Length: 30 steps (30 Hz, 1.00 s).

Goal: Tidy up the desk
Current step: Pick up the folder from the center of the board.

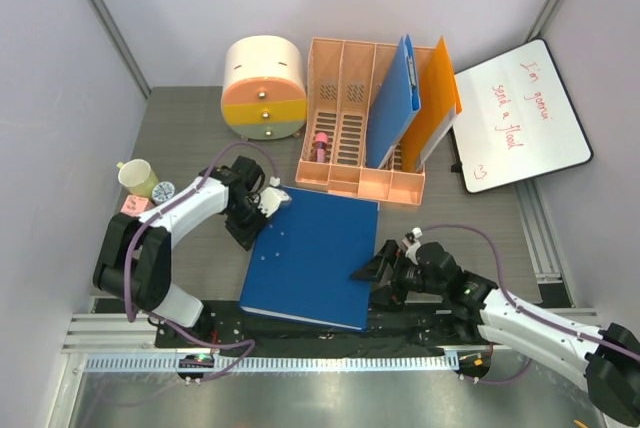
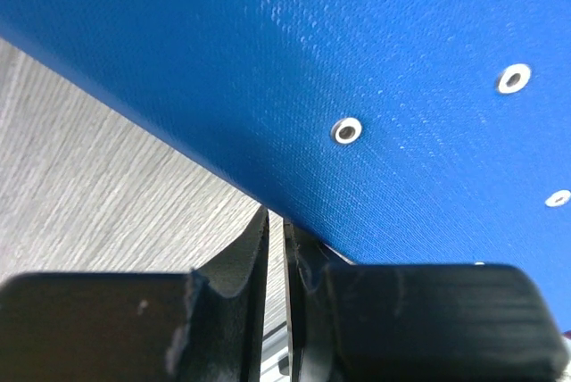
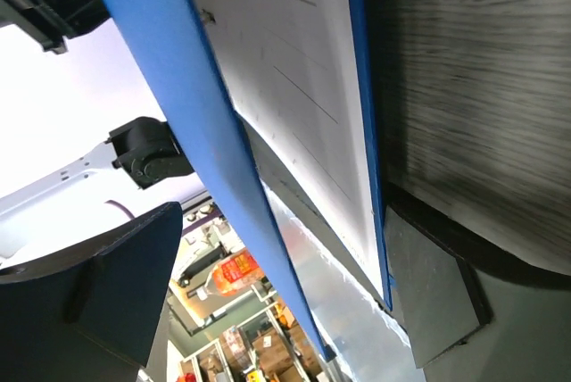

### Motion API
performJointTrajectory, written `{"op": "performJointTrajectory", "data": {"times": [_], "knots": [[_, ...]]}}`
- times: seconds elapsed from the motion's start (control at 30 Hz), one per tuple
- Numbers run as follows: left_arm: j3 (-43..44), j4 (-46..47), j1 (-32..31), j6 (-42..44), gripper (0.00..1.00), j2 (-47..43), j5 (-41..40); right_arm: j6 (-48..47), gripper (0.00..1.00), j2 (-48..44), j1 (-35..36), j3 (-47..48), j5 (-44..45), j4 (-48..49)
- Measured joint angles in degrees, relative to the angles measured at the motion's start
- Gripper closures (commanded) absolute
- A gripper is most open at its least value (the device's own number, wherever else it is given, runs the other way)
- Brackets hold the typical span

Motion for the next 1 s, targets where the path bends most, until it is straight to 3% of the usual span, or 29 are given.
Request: {"op": "performJointTrajectory", "data": {"times": [0.53,0.6,0.63,0.67,0.7,0.73,0.77,0.87,1.0], "knots": [[0.6,1.5,-6.8,-4.8,0.88,0.4,-0.3,1.5,0.01,9.1,1.4,-0.6,0.4,8.3],[0.9,1.9,-8.0,-5.6,0.88,0.7,-0.3,1.7,0.11,11.1,1.5,-0.7,0.3,10.7],[1.2,2.0,-8.5,-5.8,0.88,0.8,-0.4,1.7,0.29,12.0,1.6,-0.7,0.3,11.6],[1.4,2.0,-8.9,-5.9,0.88,0.9,-0.3,1.7,0.4,12.7,1.7,-0.7,0.3,12.3],[1.6,2.1,-9.2,-6.0,0.88,0.9,-0.4,1.8,0.74,13.5,1.8,-0.8,0.4,12.9],[1.7,2.1,-9.4,-6.1,0.88,0.9,-0.5,2.2,0.91,13.9,1.8,-0.9,0.3,13.4],[1.8,2.1,-9.4,-6.1,0.88,0.9,-0.8,2.2,0.99,13.9,1.8,-1.2,0.2,14.0],[1.9,1.4,-8.8,-6.0,0.88,0.8,-4.0,1.7,0.99,9.6,1.8,-0.9,-1.2,19.8],[2.8,1.4,-9.6,-6.0,0.87,0.6,-2.9,0.3,0.99,0.7,1.8,-0.1,-0.2,10.4]]}}
